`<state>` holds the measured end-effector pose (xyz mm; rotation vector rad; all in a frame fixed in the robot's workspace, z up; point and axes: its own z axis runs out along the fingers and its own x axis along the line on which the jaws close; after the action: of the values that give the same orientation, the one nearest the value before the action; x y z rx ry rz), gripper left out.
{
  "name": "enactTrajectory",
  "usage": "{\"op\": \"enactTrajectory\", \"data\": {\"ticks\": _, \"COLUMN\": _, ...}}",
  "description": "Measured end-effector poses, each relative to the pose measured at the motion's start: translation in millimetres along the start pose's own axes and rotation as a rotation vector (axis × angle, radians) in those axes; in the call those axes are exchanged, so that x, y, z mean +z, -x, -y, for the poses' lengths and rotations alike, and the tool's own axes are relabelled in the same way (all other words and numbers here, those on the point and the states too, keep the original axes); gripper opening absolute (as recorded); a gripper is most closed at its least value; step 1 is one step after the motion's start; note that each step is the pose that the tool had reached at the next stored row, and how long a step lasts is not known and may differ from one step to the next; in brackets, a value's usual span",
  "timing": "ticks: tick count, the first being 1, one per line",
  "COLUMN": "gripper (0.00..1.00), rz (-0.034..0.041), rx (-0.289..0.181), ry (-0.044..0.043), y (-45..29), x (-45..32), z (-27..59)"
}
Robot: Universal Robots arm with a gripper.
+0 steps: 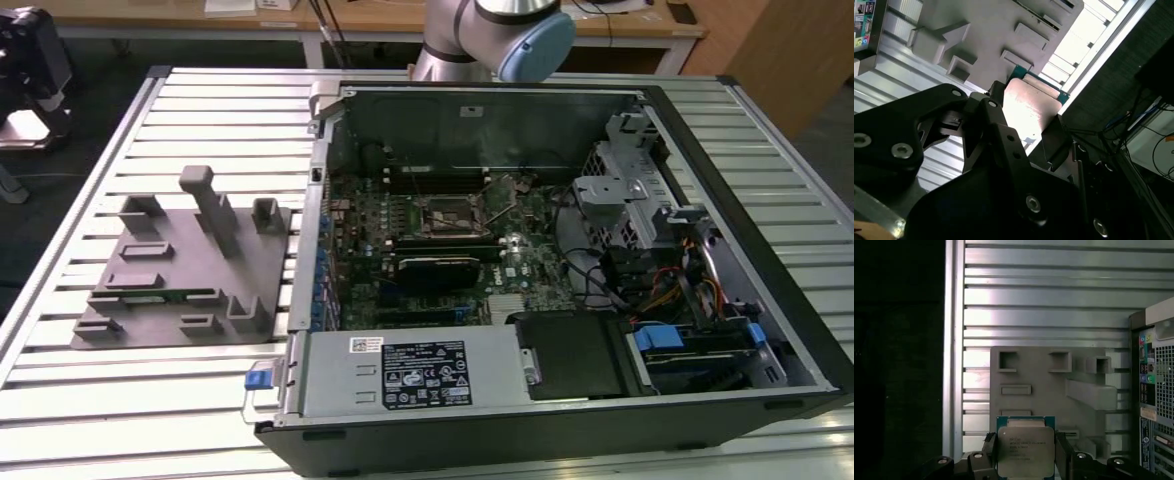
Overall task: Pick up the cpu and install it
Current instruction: 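Pick up the cpu and move it towards the insertion slot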
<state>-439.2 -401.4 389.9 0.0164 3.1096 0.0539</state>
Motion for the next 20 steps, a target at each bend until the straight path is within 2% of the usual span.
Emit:
{"op": "enactTrajectory", "data": {"ticks": 7, "gripper": 0.54, "rz": 0.0007, "rx": 0.000, "ry": 0.0002, "y": 0.3, "x": -11.6, "z": -0.4}}
{"op": "enactTrajectory", "data": {"ticks": 14, "gripper": 0.54, "rz": 0.0002, "rx": 0.000, "ry": -0.0001, "y": 1.2, "x": -12.5, "z": -0.5}}
{"op": "enactTrajectory", "data": {"ticks": 20, "gripper": 0.54, "rz": 0.0006, "rx": 0.000, "ry": 0.0001, "y": 9.3, "x": -12.0, "z": -0.6}}
